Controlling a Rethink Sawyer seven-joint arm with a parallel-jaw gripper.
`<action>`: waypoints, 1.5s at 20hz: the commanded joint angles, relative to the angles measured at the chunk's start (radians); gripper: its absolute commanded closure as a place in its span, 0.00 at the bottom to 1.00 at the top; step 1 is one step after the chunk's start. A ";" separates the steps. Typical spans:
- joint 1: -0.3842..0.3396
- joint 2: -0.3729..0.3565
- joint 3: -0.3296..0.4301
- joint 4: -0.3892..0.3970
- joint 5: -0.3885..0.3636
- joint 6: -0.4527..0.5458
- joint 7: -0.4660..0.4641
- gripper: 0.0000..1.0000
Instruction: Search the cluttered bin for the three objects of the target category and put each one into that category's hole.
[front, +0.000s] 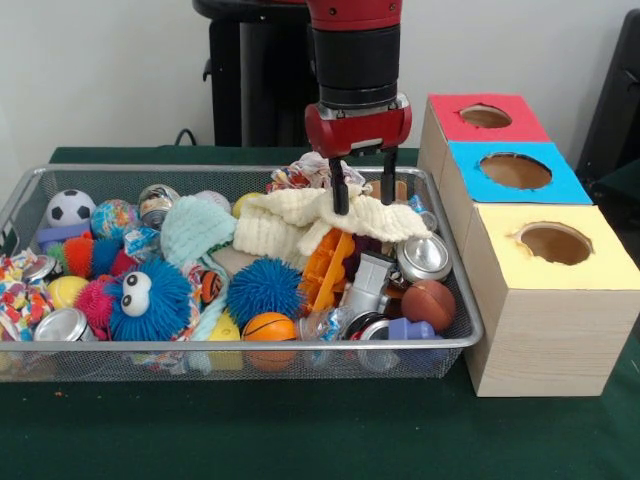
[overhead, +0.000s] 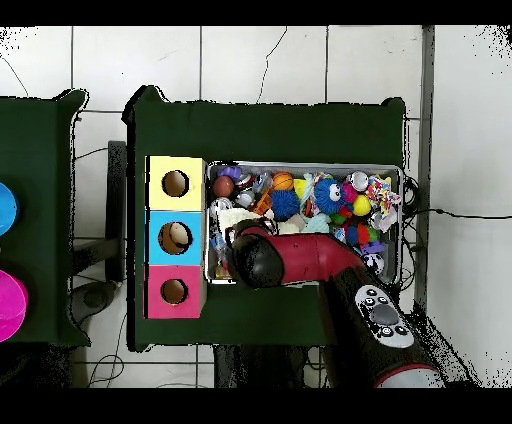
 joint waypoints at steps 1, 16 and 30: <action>-0.099 0.027 0.201 -0.077 -0.082 0.144 -0.207 0.00; -0.259 0.064 0.478 -0.115 -0.180 0.363 -0.429 0.00; -0.322 0.085 0.560 -0.147 -0.440 0.400 -0.695 0.00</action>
